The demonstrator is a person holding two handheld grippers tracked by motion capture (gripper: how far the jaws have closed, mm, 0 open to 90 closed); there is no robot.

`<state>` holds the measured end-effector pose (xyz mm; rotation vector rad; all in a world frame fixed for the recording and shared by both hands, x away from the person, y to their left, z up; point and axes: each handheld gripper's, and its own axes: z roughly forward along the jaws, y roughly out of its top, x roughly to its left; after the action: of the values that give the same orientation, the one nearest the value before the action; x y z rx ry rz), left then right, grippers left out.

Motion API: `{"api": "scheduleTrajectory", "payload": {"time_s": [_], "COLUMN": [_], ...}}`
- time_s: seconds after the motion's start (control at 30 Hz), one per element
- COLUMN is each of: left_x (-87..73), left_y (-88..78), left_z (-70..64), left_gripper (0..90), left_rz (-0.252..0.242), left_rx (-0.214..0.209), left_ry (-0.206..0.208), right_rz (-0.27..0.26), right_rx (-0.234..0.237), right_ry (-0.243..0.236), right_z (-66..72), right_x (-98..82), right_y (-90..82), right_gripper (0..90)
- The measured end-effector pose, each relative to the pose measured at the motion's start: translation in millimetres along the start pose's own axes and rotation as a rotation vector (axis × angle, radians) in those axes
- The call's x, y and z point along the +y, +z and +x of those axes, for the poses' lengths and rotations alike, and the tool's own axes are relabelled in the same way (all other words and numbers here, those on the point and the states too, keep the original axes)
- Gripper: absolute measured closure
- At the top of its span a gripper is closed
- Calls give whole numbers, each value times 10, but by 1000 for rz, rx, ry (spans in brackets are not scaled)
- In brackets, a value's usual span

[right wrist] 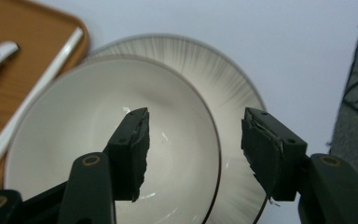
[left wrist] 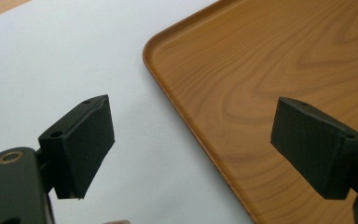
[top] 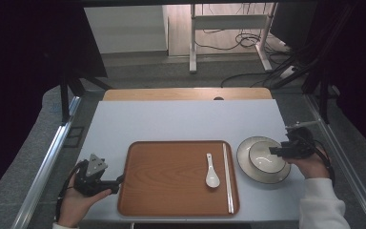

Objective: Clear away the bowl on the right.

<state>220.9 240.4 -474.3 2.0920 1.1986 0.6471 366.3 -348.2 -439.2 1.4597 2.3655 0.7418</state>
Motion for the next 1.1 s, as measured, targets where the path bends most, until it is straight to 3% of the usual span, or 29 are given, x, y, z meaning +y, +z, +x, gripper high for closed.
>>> {"api": "scheduleTrajectory", "payload": {"time_s": [0.13,0.3,0.43,0.67,1.1], "left_x": [-3,-4,-7,-7,-10], "left_y": [8,9,12,17,7], "left_z": [2,0,1,-3,12], "left_gripper": [129,129,129,129,129], "left_rz": [1,2,3,5,0], "left_rx": [-1,-1,-1,-2,0], "left_ry": [-1,-1,-2,-1,-7], "right_rz": [64,121,128,105,54], "right_rx": [5,28,0,46,59], "right_ry": [5,44,61,110,91], "right_z": [-9,-39,-70,-138,-102], "right_x": [-33,-66,-78,-98,-69], "right_y": [122,222,233,218,147], "right_gripper": [492,651,783,826,826]}}
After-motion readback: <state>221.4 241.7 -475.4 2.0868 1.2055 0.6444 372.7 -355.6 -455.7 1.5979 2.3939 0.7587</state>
